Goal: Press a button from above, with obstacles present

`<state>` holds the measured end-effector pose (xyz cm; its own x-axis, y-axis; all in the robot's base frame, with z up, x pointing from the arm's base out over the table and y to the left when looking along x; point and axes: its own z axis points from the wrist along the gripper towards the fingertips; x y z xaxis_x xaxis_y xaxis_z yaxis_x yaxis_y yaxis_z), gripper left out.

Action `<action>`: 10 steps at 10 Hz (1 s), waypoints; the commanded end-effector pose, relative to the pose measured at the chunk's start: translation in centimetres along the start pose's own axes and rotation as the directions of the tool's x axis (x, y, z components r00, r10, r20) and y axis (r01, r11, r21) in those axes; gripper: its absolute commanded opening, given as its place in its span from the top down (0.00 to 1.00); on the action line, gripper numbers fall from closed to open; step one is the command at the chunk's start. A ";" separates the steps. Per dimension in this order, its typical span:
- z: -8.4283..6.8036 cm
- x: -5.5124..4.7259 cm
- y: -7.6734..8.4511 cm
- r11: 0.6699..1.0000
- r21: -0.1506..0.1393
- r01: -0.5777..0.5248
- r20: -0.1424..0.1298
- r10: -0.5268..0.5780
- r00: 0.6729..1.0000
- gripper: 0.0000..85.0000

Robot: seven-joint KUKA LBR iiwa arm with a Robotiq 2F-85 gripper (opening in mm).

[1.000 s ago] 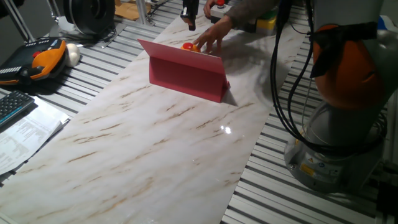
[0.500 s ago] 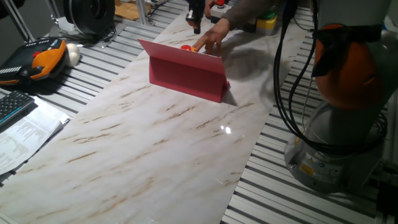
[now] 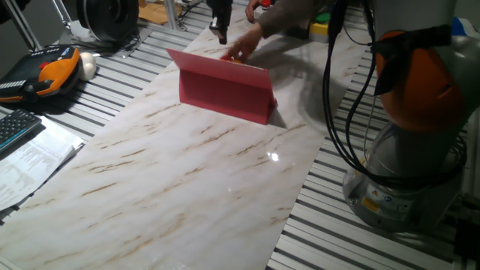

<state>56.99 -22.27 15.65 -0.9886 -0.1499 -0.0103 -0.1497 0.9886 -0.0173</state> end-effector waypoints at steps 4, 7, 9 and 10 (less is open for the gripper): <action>0.5 1.2 1.1 1.000 0.010 -0.018 0.009 0.018 1.000 1.00; 2.1 2.4 1.6 1.000 0.003 -0.019 0.034 0.019 0.999 1.00; 2.8 2.9 2.0 1.000 0.002 -0.021 0.043 0.021 0.999 1.00; 2.9 2.9 1.8 1.000 0.003 -0.016 0.044 0.016 0.999 1.00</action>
<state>53.90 -21.01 12.70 -0.9895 -0.1340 -0.0551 -0.1331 0.9909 -0.0198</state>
